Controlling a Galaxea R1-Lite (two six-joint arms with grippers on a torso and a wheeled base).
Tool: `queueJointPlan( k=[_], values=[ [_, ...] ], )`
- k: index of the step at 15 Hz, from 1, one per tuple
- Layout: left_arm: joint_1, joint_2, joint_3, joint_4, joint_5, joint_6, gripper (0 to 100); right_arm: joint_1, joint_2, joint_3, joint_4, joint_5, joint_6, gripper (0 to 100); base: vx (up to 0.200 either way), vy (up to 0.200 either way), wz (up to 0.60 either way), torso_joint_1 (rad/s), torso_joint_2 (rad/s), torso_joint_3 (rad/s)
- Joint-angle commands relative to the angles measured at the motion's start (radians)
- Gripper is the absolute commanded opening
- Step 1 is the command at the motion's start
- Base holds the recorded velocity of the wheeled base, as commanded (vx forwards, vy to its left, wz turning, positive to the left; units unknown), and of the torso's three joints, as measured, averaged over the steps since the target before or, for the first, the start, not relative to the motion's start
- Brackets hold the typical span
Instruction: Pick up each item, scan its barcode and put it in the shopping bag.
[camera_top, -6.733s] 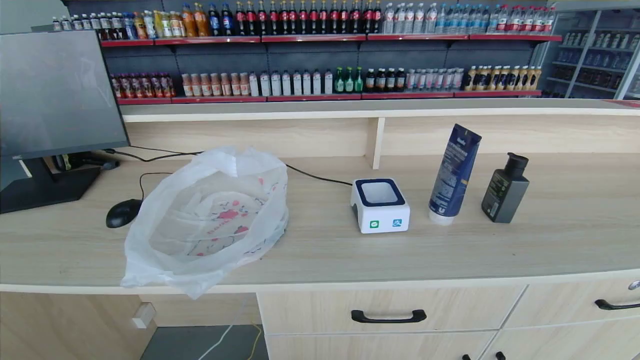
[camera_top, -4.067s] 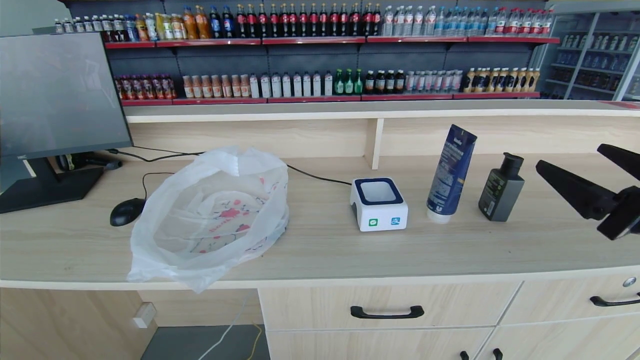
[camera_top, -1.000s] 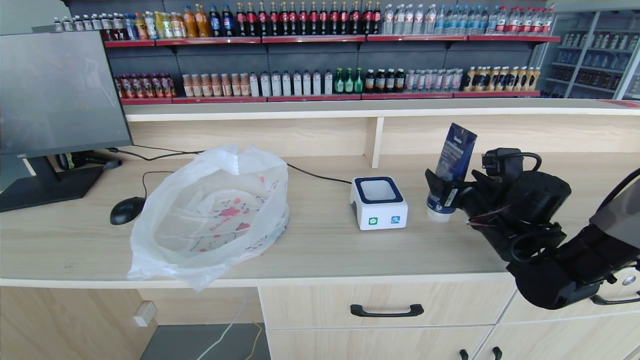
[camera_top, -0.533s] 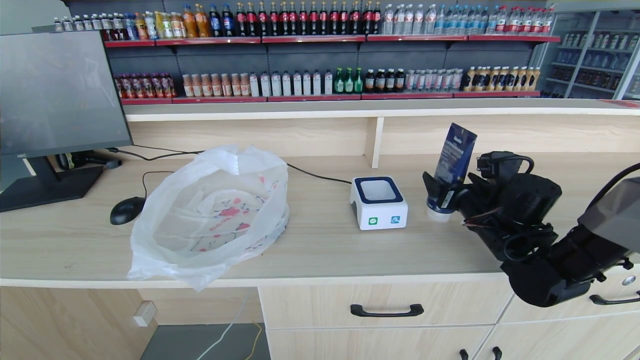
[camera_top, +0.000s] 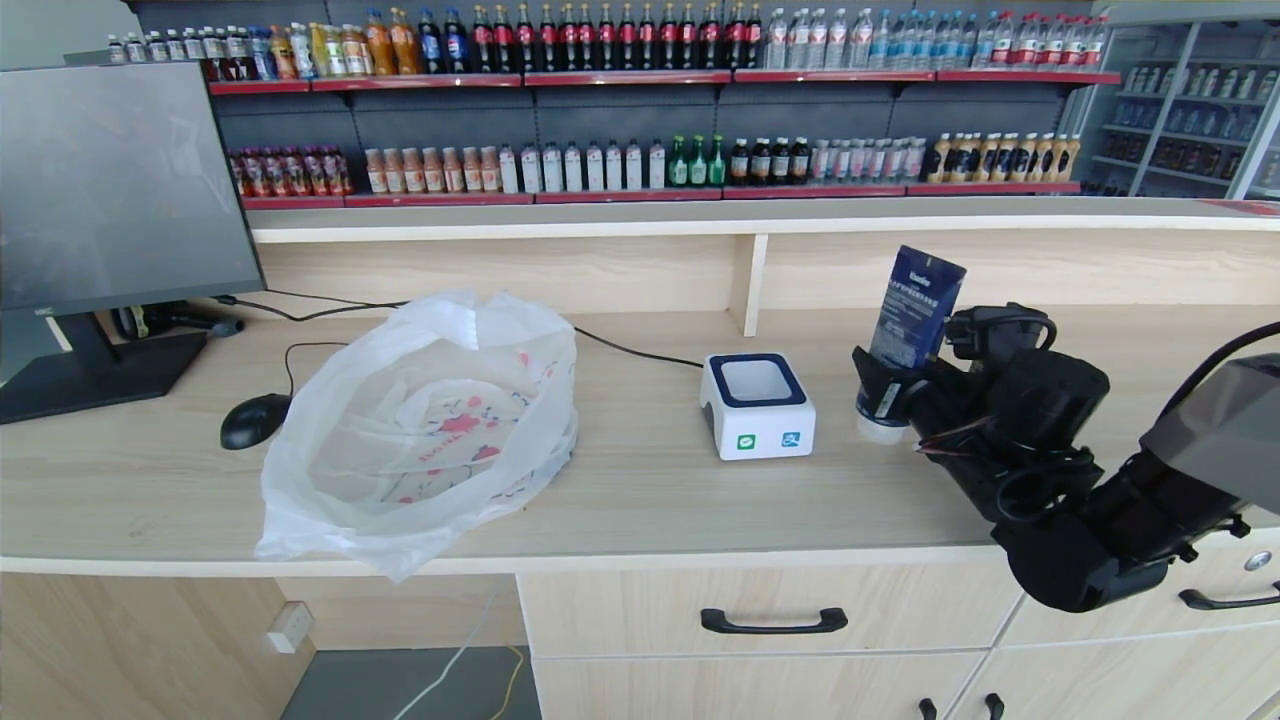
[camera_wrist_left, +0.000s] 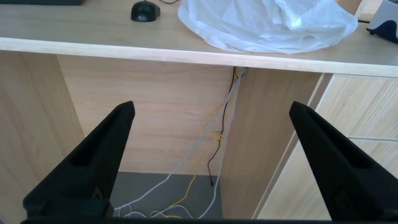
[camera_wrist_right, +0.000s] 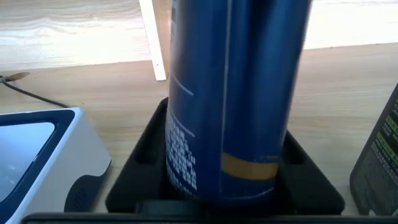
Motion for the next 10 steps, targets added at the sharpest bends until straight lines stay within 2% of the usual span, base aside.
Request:
queueJointPlan(
  k=[1, 10],
  values=[
    [0.0, 0.0, 0.0, 0.0, 0.001, 0.0, 100, 0.0, -0.005, 0.005, -0.003, -0.001, 0.005, 0, 0.0, 0.0, 0.0, 0.0, 0.0, 0.0],
    [0.0, 0.0, 0.0, 0.0, 0.001, 0.0, 100, 0.015, -0.086, 0.052, -0.019, -0.001, 0.034, 0, 0.0, 0.0, 0.0, 0.0, 0.0, 0.0]
  ],
)
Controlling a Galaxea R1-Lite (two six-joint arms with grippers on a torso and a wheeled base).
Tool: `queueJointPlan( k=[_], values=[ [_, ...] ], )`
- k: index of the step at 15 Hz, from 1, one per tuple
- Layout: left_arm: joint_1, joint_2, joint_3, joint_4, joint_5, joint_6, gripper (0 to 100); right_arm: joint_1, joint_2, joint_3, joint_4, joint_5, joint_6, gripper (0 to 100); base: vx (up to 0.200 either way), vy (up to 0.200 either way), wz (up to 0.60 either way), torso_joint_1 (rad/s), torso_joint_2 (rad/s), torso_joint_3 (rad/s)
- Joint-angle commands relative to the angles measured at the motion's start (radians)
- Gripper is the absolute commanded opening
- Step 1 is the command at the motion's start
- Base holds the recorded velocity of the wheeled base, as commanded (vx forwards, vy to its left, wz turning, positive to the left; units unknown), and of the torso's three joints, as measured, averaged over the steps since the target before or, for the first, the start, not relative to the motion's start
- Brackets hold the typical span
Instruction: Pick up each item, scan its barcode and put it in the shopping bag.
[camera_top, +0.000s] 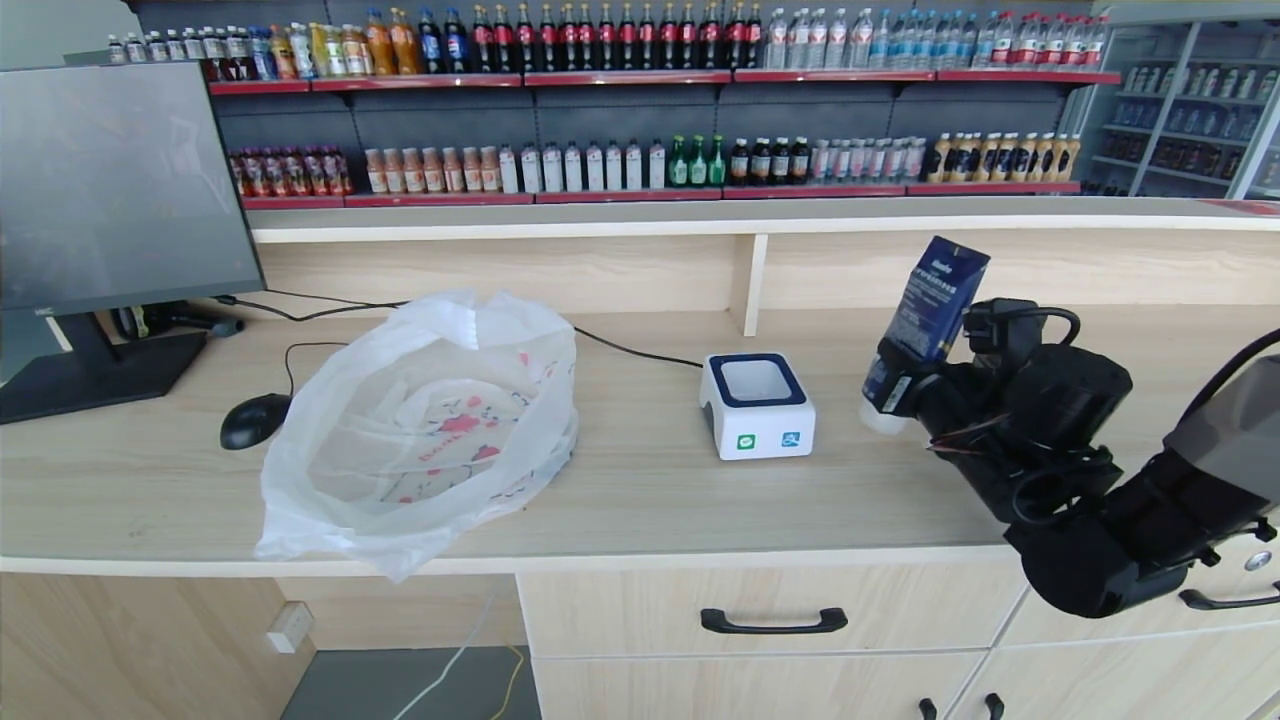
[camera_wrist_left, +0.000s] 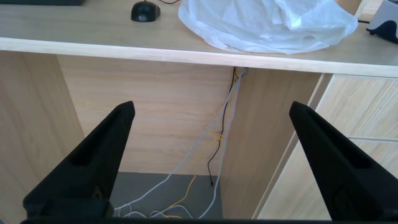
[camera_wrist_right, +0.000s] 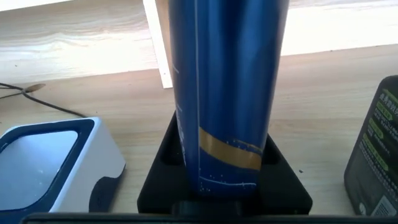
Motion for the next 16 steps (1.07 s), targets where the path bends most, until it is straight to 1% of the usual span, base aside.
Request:
queueJointPlan(
  k=[1, 3, 9, 16],
  values=[
    [0.002, 0.0, 0.0, 0.0, 0.0, 0.0, 100, 0.01, -0.064, 0.041, -0.006, 0.001, 0.002, 0, 0.0, 0.0, 0.0, 0.0, 0.0, 0.0],
    [0.002, 0.0, 0.0, 0.0, 0.0, 0.0, 100, 0.027, -0.157, 0.096, -0.011, -0.001, 0.008, 0, 0.0, 0.0, 0.0, 0.0, 0.0, 0.0],
    [0.0, 0.0, 0.0, 0.0, 0.0, 0.0, 100, 0.011, -0.404, 0.301, -0.011, 0.018, 0.016, 0, 0.0, 0.0, 0.0, 0.0, 0.0, 0.0],
    [0.002, 0.0, 0.0, 0.0, 0.0, 0.0, 100, 0.008, -0.564, 0.458, -0.009, 0.024, 0.017, 0, 0.0, 0.0, 0.0, 0.0, 0.0, 0.0]
  ],
)
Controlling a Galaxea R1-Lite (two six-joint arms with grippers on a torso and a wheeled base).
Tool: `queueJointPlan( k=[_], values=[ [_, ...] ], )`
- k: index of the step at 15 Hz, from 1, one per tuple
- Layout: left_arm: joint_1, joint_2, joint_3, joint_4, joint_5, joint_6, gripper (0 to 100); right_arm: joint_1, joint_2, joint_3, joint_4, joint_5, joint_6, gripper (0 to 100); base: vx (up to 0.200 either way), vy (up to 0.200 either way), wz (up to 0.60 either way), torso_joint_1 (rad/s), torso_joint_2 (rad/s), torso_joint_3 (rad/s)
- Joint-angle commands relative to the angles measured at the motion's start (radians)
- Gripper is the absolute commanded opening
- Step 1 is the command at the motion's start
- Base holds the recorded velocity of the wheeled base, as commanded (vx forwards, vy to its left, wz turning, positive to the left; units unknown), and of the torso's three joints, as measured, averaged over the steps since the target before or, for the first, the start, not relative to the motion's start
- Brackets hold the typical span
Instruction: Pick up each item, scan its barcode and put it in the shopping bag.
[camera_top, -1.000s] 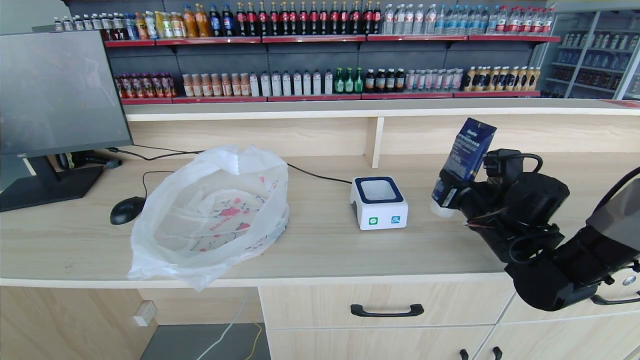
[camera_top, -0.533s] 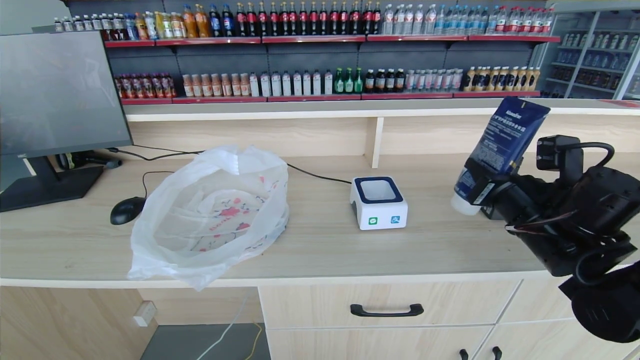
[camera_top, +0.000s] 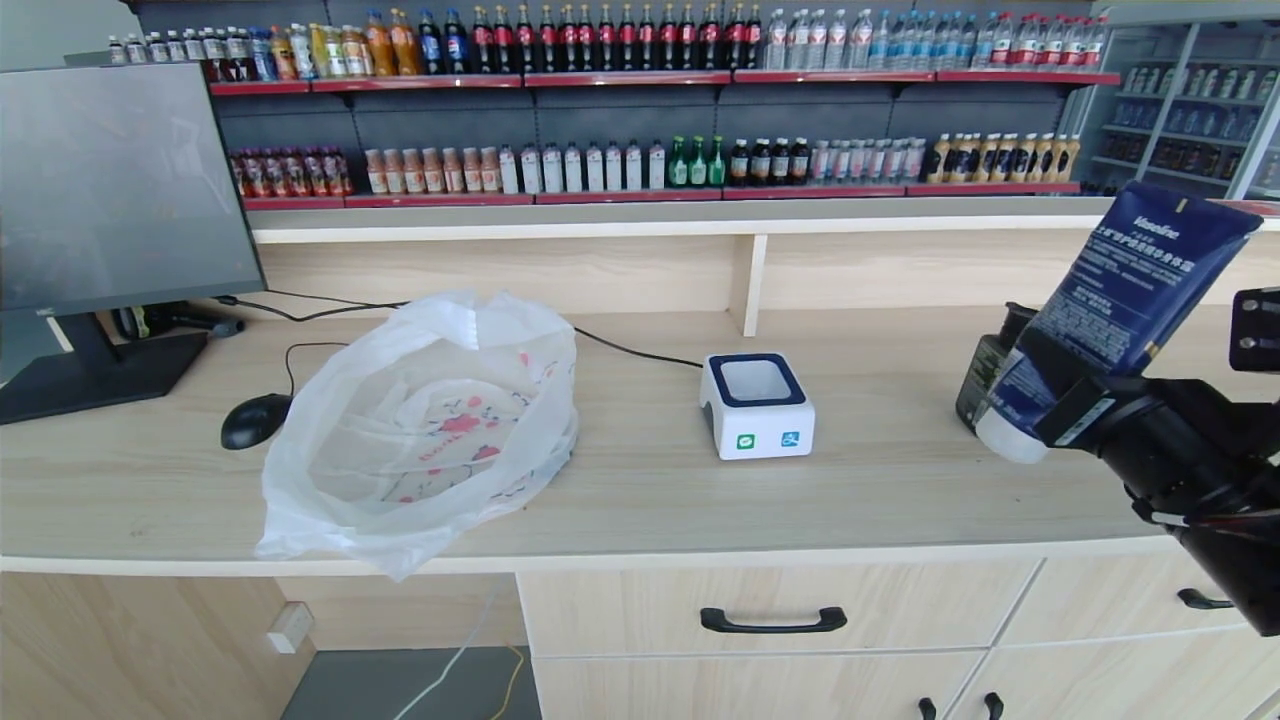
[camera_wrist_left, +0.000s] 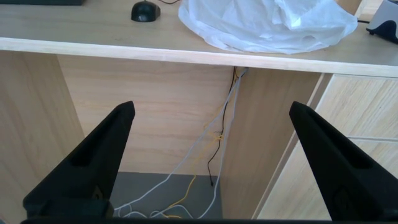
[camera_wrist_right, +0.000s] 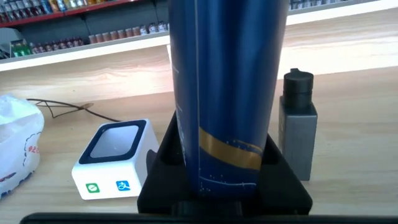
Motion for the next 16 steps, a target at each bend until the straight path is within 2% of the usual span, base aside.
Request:
queueJointPlan(
  k=[1, 3, 5, 9, 10, 13, 15, 16],
  values=[
    [0.0, 0.0, 0.0, 0.0, 0.0, 0.0, 100, 0.0, -0.081, 0.051, 0.001, 0.005, 0.011, 0, 0.0, 0.0, 0.0, 0.0, 0.0, 0.0],
    [0.002, 0.0, 0.0, 0.0, -0.002, 0.0, 100, 0.002, -0.118, 0.101, 0.001, 0.014, 0.019, 0, 0.0, 0.0, 0.0, 0.0, 0.0, 0.0],
    [0.0, 0.0, 0.0, 0.0, 0.0, 0.0, 100, 0.002, -0.151, 0.129, 0.001, 0.101, 0.03, 0, 0.0, 0.0, 0.0, 0.0, 0.0, 0.0],
    [0.002, 0.0, 0.0, 0.0, 0.0, 0.0, 100, 0.014, -0.17, 0.133, 0.003, 0.117, 0.031, 0, 0.0, 0.0, 0.0, 0.0, 0.0, 0.0],
    [0.0, 0.0, 0.0, 0.0, -0.002, 0.0, 100, 0.015, -0.184, 0.179, 0.003, 0.126, 0.031, 0, 0.0, 0.0, 0.0, 0.0, 0.0, 0.0],
    [0.0, 0.0, 0.0, 0.0, 0.0, 0.0, 100, 0.015, -0.201, 0.25, -0.002, 0.192, 0.027, 0, 0.0, 0.0, 0.0, 0.0, 0.0, 0.0],
    [0.0, 0.0, 0.0, 0.0, 0.0, 0.0, 100, 0.043, -0.193, 0.21, 0.006, 0.264, 0.036, 0, 0.0, 0.0, 0.0, 0.0, 0.0, 0.0],
    [0.0, 0.0, 0.0, 0.0, 0.0, 0.0, 100, 0.066, -0.19, 0.195, 0.007, 0.333, 0.045, 0, 0.0, 0.0, 0.0, 0.0, 0.0, 0.0]
  ],
)
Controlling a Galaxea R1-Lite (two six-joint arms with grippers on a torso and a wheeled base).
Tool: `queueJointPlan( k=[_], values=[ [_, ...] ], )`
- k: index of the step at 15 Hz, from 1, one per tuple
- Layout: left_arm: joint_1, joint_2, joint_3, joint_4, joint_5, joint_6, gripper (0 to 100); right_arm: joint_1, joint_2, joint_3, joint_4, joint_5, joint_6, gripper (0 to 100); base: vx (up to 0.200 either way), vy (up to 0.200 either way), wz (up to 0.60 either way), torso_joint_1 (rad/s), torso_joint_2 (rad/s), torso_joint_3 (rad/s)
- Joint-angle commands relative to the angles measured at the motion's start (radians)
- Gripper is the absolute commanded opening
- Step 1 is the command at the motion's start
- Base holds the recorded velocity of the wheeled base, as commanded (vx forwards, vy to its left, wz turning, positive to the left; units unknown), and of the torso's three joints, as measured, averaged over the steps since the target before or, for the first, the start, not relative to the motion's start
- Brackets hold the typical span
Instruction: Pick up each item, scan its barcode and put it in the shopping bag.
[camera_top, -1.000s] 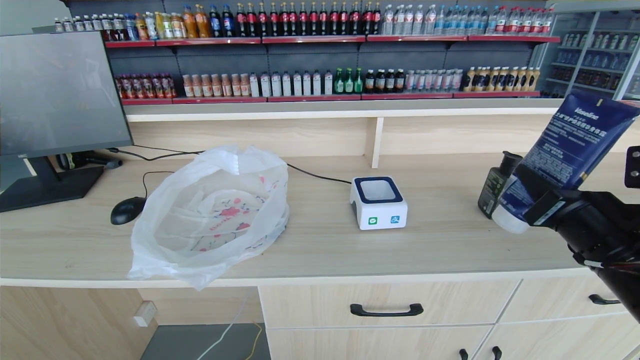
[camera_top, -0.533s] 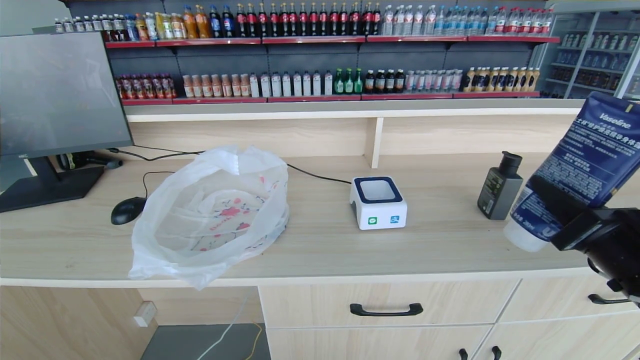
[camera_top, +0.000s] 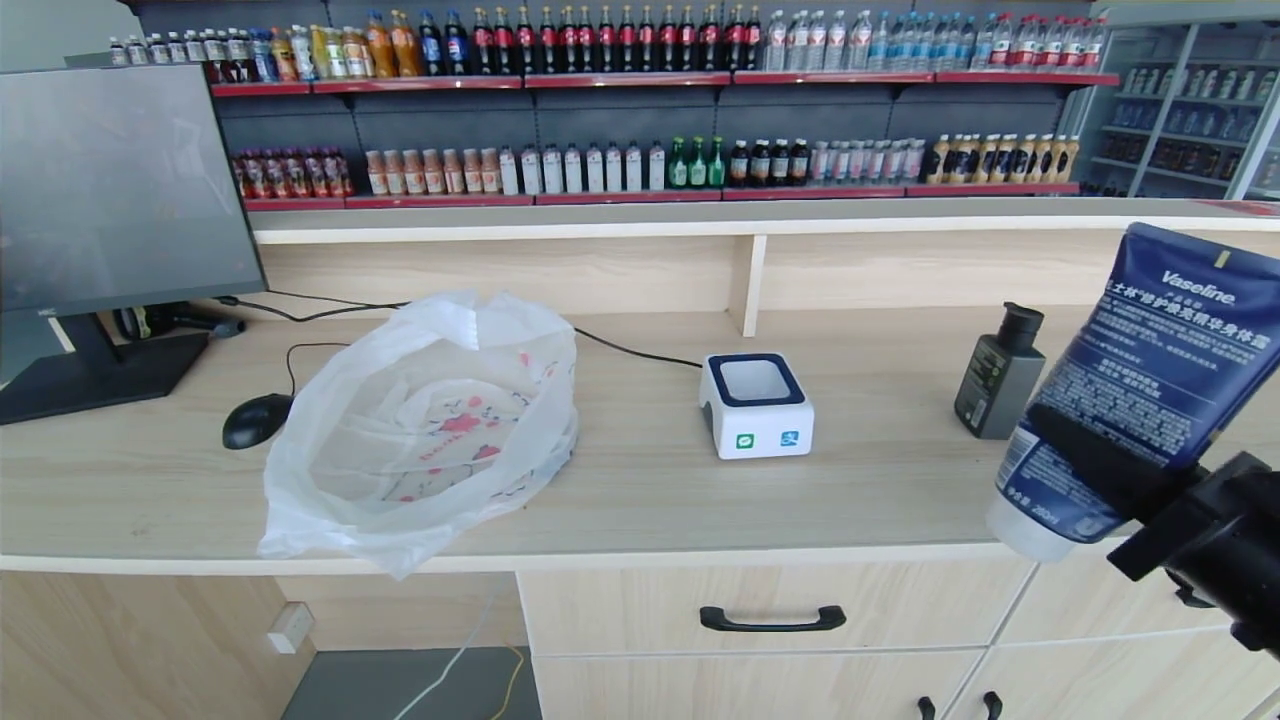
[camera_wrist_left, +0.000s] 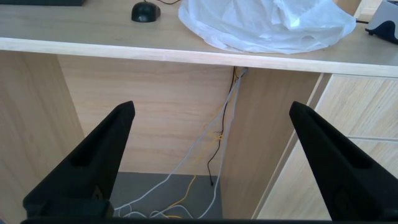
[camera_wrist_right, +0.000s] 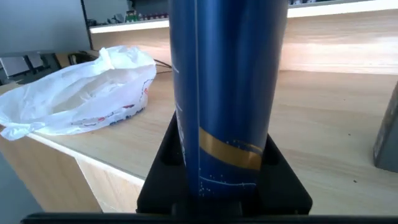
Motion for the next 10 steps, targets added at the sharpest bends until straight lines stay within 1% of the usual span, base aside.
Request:
queueJointPlan(
  k=[1, 2, 3, 5, 7, 8, 9, 10],
  values=[
    [0.0, 0.0, 0.0, 0.0, -0.001, 0.0, 100, 0.026, 0.014, -0.026, 0.002, 0.046, 0.004, 0, 0.0, 0.0, 0.0, 0.0, 0.0, 0.0],
    [0.0, 0.0, 0.0, 0.0, 0.0, 0.0, 100, 0.05, 0.042, -0.041, -0.001, 0.099, 0.01, 0, 0.0, 0.0, 0.0, 0.0, 0.0, 0.0],
    [0.0, 0.0, 0.0, 0.0, -0.001, 0.0, 100, 0.084, 0.06, -0.055, -0.013, 0.131, 0.035, 0, 0.0, 0.0, 0.0, 0.0, 0.0, 0.0],
    [0.0, 0.0, 0.0, 0.0, -0.001, 0.0, 100, 0.205, 0.077, -0.076, -0.024, 0.214, 0.121, 0, 0.0, 0.0, 0.0, 0.0, 0.0, 0.0],
    [0.0, 0.0, 0.0, 0.0, 0.0, 0.0, 100, 0.282, 0.092, -0.124, -0.024, 0.246, 0.202, 0, 0.0, 0.0, 0.0, 0.0, 0.0, 0.0],
    [0.0, 0.0, 0.0, 0.0, 0.0, 0.0, 100, 0.289, 0.095, -0.135, -0.024, 0.25, 0.219, 0, 0.0, 0.0, 0.0, 0.0, 0.0, 0.0],
    [0.0, 0.0, 0.0, 0.0, -0.001, 0.0, 100, 0.311, 0.126, -0.184, -0.025, 0.25, 0.279, 0, 0.0, 0.0, 0.0, 0.0, 0.0, 0.0],
    [0.0, 0.0, 0.0, 0.0, 0.0, 0.0, 100, 0.312, 0.149, -0.208, -0.036, 0.25, 0.306, 0, 0.0, 0.0, 0.0, 0.0, 0.0, 0.0]
  ],
)
